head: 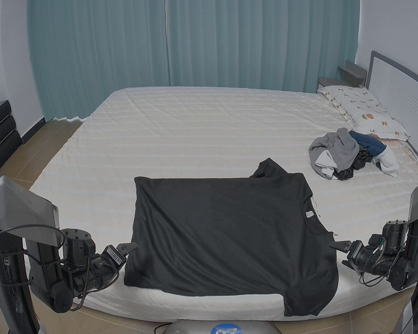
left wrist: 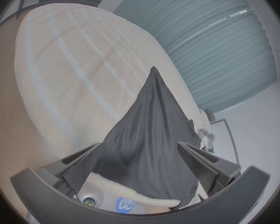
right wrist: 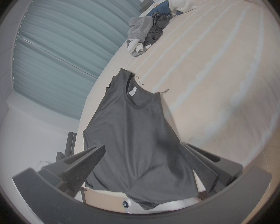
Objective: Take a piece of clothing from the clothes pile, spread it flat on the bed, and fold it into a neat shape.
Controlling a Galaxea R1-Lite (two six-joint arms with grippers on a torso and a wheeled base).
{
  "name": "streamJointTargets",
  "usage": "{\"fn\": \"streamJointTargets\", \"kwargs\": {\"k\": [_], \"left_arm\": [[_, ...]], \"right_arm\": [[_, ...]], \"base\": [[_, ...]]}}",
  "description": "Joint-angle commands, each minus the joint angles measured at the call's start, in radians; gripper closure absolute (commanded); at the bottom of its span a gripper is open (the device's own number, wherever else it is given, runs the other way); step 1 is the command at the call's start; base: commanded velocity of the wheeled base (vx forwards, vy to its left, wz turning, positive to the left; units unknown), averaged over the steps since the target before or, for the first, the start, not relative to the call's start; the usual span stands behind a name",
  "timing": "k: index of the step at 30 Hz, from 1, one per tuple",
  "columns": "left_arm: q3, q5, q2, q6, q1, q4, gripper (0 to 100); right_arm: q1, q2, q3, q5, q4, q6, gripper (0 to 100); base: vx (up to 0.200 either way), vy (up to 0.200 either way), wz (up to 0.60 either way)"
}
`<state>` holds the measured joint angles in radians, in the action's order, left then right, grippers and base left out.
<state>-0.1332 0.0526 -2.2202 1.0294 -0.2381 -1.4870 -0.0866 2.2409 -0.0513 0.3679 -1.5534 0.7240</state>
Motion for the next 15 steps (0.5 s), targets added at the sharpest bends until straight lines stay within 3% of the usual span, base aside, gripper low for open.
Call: {"fn": "streamJointTargets", "kwargs": {"k": [1, 9, 15], "left_arm": [[0.092, -0.002, -0.093, -0.080, -0.050, -0.068, 0], [0.083, -0.056, -0.147, -0.127, -0.086, -0.082, 0], [-0.023, -0.114, -0.168, -0.121, -0.092, -0.081, 0]], "right_arm": [[-0.015, 0.016, 0.010, 0.016, -0.011, -0.003, 0], [-0.010, 0.019, 0.001, 0.017, -0.010, -0.005, 0], [-0.007, 0.019, 0.001, 0.017, -0.010, -0.005, 0]], "base": [[0.000, 0.000, 0.00], [0.000, 0.000, 0.00], [0.000, 0.000, 0.00]]}}
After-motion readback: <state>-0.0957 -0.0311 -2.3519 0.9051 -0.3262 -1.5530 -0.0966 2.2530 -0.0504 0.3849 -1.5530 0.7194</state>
